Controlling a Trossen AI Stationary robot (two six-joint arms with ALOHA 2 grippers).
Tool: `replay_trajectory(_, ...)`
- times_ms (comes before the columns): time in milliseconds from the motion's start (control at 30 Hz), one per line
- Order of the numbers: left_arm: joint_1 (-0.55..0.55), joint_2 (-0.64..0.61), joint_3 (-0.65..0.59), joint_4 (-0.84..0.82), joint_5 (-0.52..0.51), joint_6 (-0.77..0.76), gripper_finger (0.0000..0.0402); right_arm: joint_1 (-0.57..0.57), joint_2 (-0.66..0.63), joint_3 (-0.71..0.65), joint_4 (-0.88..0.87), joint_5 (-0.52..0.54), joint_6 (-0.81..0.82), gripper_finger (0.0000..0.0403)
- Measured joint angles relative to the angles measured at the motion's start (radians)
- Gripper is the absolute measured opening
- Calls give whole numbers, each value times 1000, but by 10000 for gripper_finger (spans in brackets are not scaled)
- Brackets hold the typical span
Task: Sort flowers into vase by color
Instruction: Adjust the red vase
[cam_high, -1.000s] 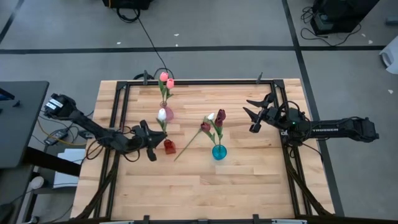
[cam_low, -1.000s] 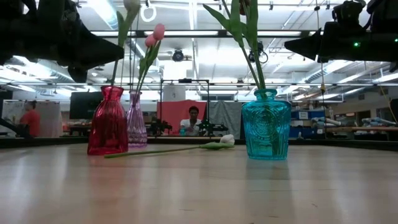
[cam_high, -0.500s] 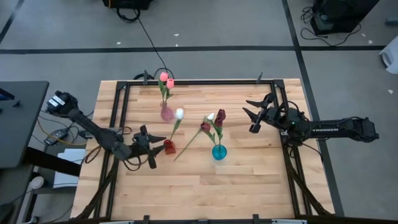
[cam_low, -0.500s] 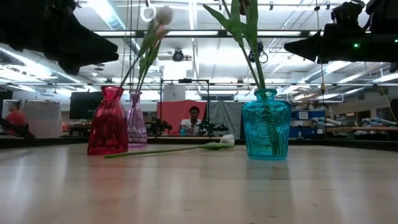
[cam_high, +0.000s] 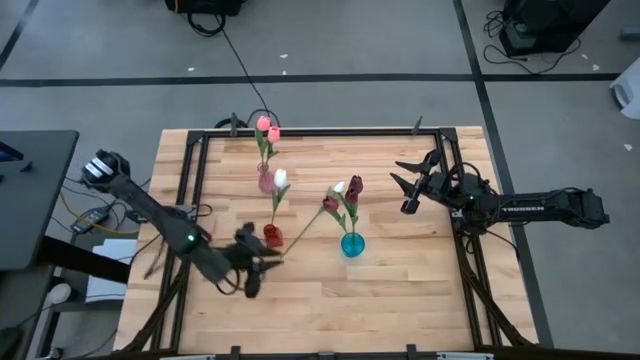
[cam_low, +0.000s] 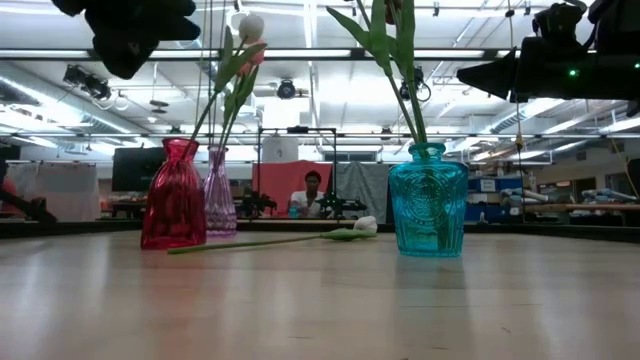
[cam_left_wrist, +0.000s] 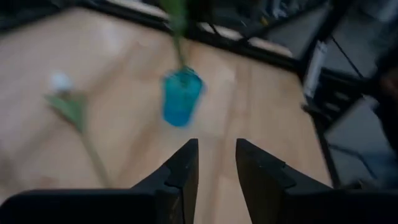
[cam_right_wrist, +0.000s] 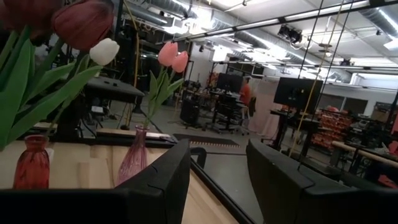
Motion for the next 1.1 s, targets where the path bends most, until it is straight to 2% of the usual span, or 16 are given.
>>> replay_trajectory(67, 0, 81, 49, -19, 51, -26, 107, 0, 0, 0, 3, 0, 4, 169)
replay_trajectory(133, -1, 156, 106, -90, 61, -65, 101, 0, 0, 0, 4, 0, 9, 169)
replay_trajectory(300, 6, 304, 251, -448, 62, -259, 84, 0, 0, 0, 5, -12, 32, 169)
replay_trajectory(367, 6, 344, 278, -520, 61, -334, 77, 0, 0, 0, 4, -29, 42, 169)
replay_trajectory(567, 6, 441, 284, -491, 26, -395, 59, 0, 0, 0, 5, -42, 52, 169)
replay_trajectory(900, 23, 513, 284, -620, -18, -522, 36, 0, 0, 0, 5, -48, 49, 169)
replay_trajectory(1100, 48, 561, 284, -633, -48, -527, 32, 0, 0, 0, 5, -49, 49, 169)
